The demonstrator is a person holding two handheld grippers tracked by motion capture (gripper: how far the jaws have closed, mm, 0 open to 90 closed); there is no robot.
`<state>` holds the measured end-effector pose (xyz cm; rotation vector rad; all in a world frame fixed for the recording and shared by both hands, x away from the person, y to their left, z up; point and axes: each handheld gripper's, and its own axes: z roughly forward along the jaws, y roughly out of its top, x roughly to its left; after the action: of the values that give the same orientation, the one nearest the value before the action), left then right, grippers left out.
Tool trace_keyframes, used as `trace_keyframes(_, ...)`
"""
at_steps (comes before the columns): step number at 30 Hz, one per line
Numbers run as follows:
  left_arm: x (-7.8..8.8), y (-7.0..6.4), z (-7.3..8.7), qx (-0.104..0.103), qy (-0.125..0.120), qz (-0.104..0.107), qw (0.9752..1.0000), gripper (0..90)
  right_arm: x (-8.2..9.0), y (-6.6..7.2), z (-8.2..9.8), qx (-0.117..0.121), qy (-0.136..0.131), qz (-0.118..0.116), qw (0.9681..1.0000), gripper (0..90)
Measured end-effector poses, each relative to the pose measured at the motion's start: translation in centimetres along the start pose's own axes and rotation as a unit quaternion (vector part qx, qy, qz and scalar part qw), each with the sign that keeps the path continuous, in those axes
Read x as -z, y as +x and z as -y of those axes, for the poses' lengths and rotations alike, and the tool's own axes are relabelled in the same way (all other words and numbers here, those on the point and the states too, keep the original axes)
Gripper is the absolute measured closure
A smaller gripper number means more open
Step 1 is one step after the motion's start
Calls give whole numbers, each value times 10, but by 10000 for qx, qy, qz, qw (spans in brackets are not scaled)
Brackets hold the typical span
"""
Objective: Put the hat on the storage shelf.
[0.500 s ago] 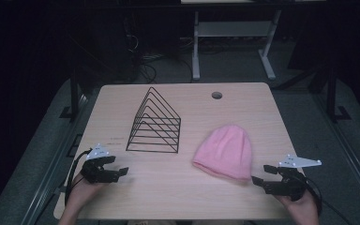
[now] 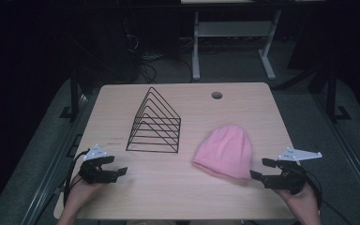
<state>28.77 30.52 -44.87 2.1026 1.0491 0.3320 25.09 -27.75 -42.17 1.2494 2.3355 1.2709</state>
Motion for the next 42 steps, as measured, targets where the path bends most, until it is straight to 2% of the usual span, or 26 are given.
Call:
trace_keyframes(6,0,2,0,57,-29,-27,10000,230,-7,-6,-20,82,136,-32,9999,235)
trace_keyframes(9,1,2,0,-14,15,-21,10000,230,-8,-8,-29,64,195,-75,9998,233)
trace_keyframes(14,1,0,0,64,-54,-6,10000,230,-9,-11,-44,80,295,-116,9995,227)
trace_keyframes(18,1,0,0,48,-58,1,10000,230,-12,-13,-52,59,374,-147,9992,227)
trace_keyframes(25,1,3,0,54,-34,-14,10000,230,-26,-25,-70,-23,547,-241,9982,226)
trace_keyframes(26,2,4,0,54,-42,-26,10000,229,-31,-29,-76,-42,652,-231,9976,225)
trace_keyframes(36,1,5,-1,52,-23,7,10000,230,-47,-44,-94,-202,746,-223,9968,225)
trace_keyframes(38,0,5,-1,94,-68,30,9999,229,-55,-50,-100,-227,878,-239,9956,226)
trace_keyframes(42,2,7,0,60,-44,13,10000,230,-62,-54,-105,-255,947,-242,9949,228)
